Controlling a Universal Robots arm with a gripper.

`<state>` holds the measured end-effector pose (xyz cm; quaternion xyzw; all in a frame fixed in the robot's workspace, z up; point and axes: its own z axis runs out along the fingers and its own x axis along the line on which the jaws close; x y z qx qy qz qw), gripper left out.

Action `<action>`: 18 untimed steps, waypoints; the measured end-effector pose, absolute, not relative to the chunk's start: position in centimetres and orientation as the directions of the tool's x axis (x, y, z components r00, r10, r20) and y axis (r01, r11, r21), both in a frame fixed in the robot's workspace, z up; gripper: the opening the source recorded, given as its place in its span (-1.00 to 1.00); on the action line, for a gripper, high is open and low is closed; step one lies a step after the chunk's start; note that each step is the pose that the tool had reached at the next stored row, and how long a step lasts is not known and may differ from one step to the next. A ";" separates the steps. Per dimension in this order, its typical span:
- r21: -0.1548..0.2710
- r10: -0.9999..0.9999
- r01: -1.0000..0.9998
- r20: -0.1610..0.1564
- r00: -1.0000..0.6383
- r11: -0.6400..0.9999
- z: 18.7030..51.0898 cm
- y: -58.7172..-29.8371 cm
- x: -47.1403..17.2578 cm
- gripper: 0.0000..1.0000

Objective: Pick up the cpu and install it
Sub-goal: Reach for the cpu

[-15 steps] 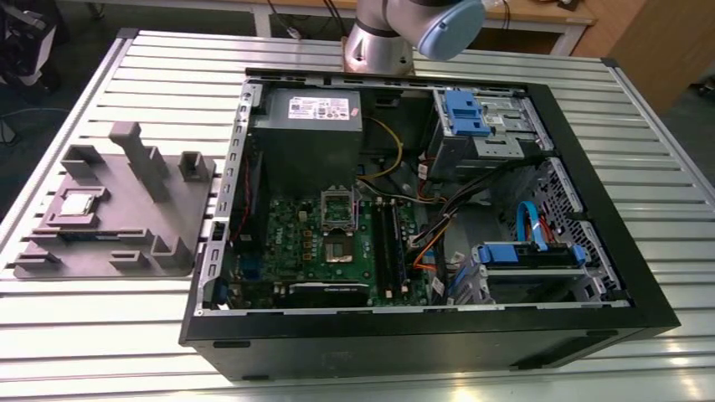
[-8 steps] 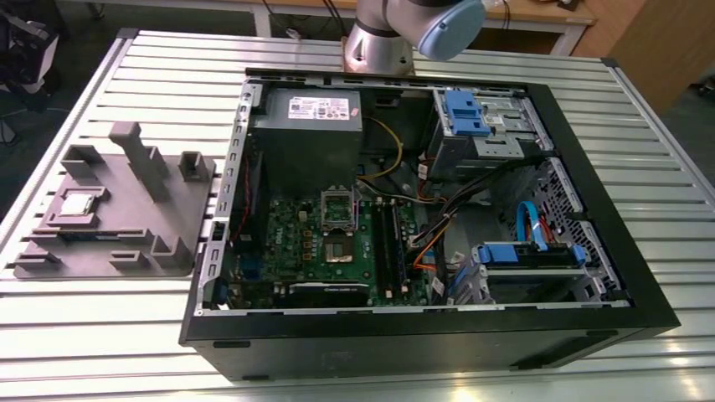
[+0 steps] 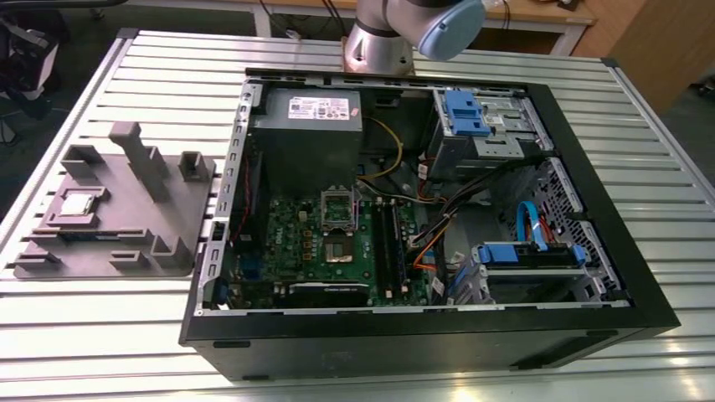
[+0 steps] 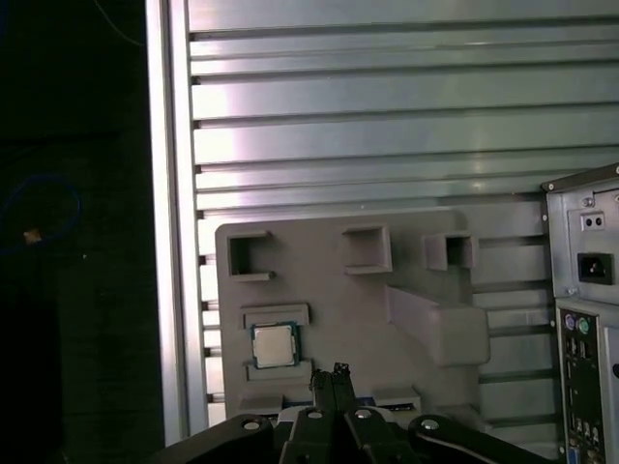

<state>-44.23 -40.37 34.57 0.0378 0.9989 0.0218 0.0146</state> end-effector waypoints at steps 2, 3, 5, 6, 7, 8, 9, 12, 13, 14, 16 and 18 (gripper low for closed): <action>0.045 0.076 0.075 -0.028 -0.997 0.996 34.4 -40.4 -44.3 -0.80; 0.045 0.076 0.075 -0.028 -0.997 0.996 34.3 -40.5 -44.4 -0.80; 0.044 0.076 0.075 -0.027 -0.997 0.996 34.2 -40.6 -44.5 -0.80; 0.045 0.076 0.075 -0.028 -0.997 0.996 34.1 -40.6 -44.5 -0.80; 0.045 0.076 0.075 -0.027 -0.997 0.996 34.0 -40.7 -44.5 -0.80; 0.045 0.076 0.075 -0.028 -0.997 0.996 33.9 -40.8 -44.6 -0.80; 0.045 0.076 0.075 -0.027 -0.997 0.996 33.9 -40.8 -44.6 -0.80; 0.045 0.076 0.075 -0.027 -0.997 0.996 33.7 -41.1 -44.7 -0.80; 0.045 0.076 0.075 -0.027 -0.997 0.996 33.6 -41.1 -44.7 -0.80; 0.045 0.076 0.075 -0.026 -0.997 0.996 33.5 -41.2 -44.7 -0.80; 0.044 0.076 0.075 -0.024 -0.997 0.996 33.3 -41.3 -44.8 -0.80; 0.044 0.076 0.075 -0.022 -0.997 0.996 33.1 -41.4 -44.8 -0.80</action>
